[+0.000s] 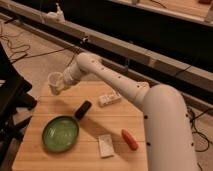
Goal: Pick up the ceramic cup
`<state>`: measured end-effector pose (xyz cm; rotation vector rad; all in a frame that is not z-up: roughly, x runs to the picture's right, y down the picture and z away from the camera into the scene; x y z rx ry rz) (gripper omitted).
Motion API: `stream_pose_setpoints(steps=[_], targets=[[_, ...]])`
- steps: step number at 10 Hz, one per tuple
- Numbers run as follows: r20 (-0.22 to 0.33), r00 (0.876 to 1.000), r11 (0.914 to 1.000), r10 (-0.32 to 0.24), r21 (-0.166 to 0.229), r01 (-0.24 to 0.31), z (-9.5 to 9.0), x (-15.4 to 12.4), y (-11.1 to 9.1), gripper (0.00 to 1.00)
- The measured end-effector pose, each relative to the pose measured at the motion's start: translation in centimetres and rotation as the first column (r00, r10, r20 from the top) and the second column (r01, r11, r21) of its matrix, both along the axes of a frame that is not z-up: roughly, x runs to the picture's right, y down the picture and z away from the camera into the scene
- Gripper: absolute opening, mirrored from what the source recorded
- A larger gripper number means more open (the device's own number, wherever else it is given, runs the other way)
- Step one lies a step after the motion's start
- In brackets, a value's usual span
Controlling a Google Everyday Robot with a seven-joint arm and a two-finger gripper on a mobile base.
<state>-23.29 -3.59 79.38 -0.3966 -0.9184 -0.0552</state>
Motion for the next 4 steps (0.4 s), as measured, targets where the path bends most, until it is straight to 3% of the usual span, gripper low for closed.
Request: stream_pose_setpoints(steps=[2,4], targets=[[0.01,0.998,0.9974,0.066,0.03,-0.066,-1.7,1.9,-1.7,0.0],[0.016,0.995,0.9951,0.094,0.029,-0.094,-2.4,3.1,-1.9,0.0]])
